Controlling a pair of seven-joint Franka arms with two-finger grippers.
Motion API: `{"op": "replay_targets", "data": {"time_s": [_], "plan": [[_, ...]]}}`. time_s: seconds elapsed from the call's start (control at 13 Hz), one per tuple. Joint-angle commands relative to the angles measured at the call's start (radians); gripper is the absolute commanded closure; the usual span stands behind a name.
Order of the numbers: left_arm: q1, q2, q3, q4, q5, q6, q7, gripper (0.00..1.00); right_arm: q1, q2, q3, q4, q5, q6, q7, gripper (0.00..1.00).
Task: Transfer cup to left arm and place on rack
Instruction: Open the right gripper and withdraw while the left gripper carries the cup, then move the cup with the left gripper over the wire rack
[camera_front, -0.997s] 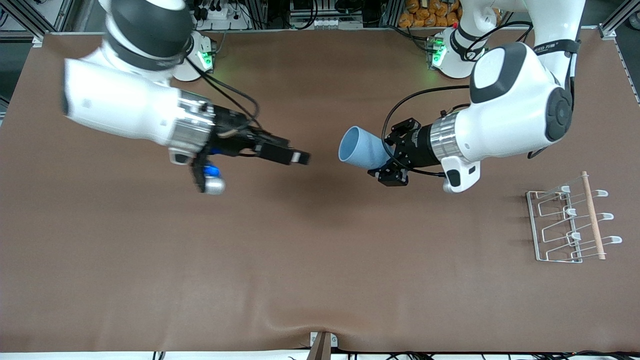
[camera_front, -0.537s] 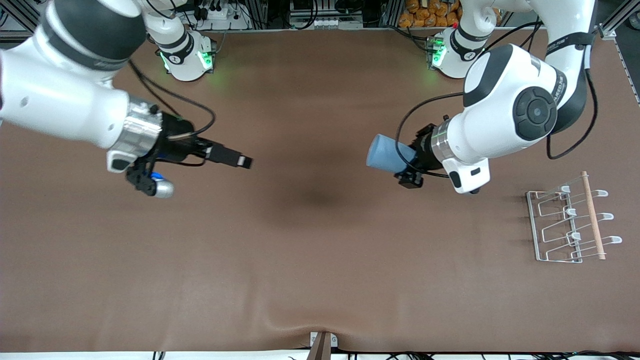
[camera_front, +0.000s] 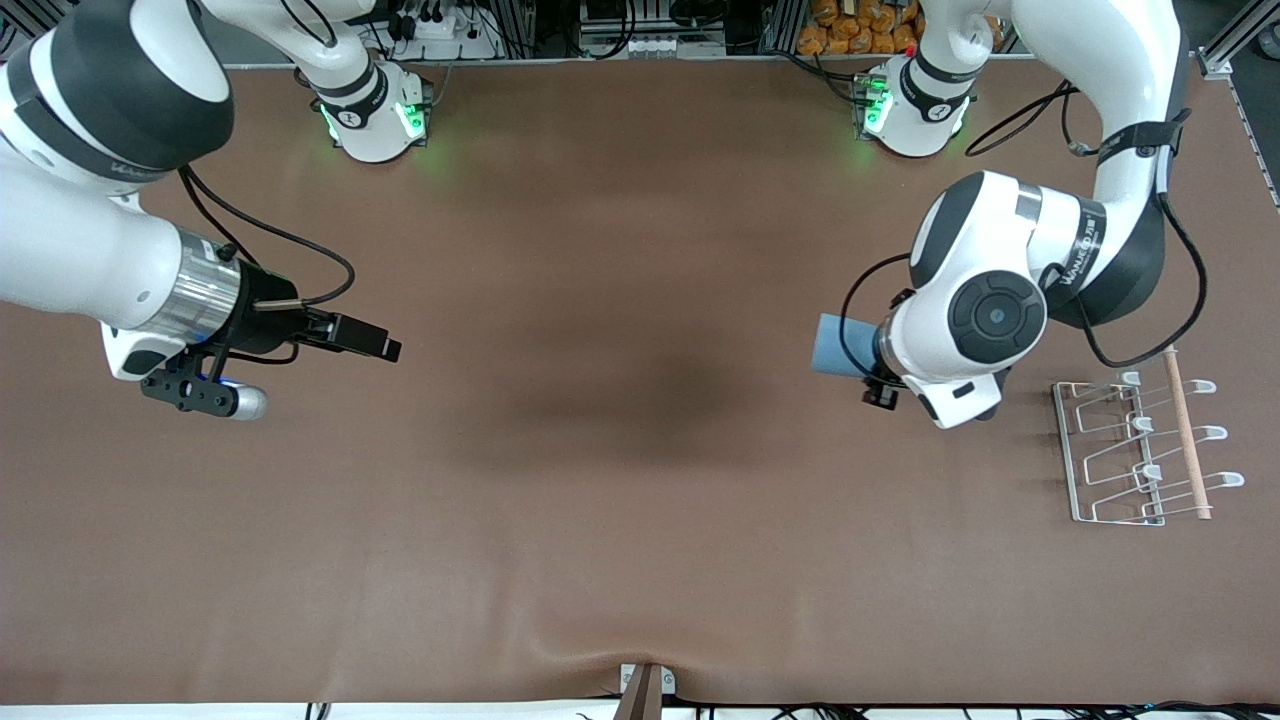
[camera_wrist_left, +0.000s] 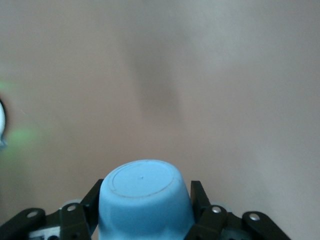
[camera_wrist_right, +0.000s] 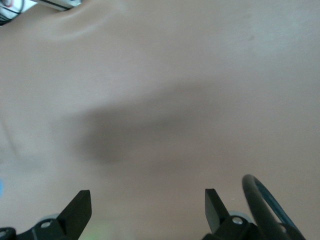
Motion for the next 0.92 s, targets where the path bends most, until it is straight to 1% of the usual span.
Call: {"op": "replay_targets", "data": {"time_s": [0.0,0.15,0.23,0.38,0.61,0.69,0.77,0.84], "plan": [[0.002,0.028,0.010,0.011,0.130,-0.112,-0.051,1.00,-0.007,-0.047,0.007,-0.015,-0.087,-0.033,-0.051,0.00],[0.025,0.067,0.021,0.008,0.218,-0.177,-0.119,1.00,-0.039,-0.079,0.008,-0.021,-0.173,-0.067,-0.097,0.00],[0.033,0.078,0.023,0.005,0.259,-0.203,-0.136,1.00,-0.059,-0.094,0.008,-0.026,-0.186,-0.071,-0.129,0.00],[0.053,0.099,0.023,-0.011,0.341,-0.269,-0.173,1.00,-0.138,-0.121,0.008,-0.029,-0.189,-0.130,-0.246,0.00],[0.076,0.127,0.023,-0.041,0.479,-0.326,-0.211,1.00,-0.278,-0.151,0.010,-0.031,-0.186,-0.238,-0.401,0.00],[0.082,0.146,0.023,-0.041,0.523,-0.343,-0.225,1.00,-0.292,-0.171,0.007,-0.031,-0.187,-0.263,-0.416,0.00],[0.096,0.168,0.023,-0.041,0.568,-0.361,-0.239,1.00,-0.292,-0.199,-0.015,-0.040,-0.193,-0.283,-0.418,0.00],[0.110,0.183,0.023,-0.041,0.609,-0.369,-0.256,1.00,-0.277,-0.251,-0.044,-0.081,-0.213,-0.291,-0.418,0.00]]}}
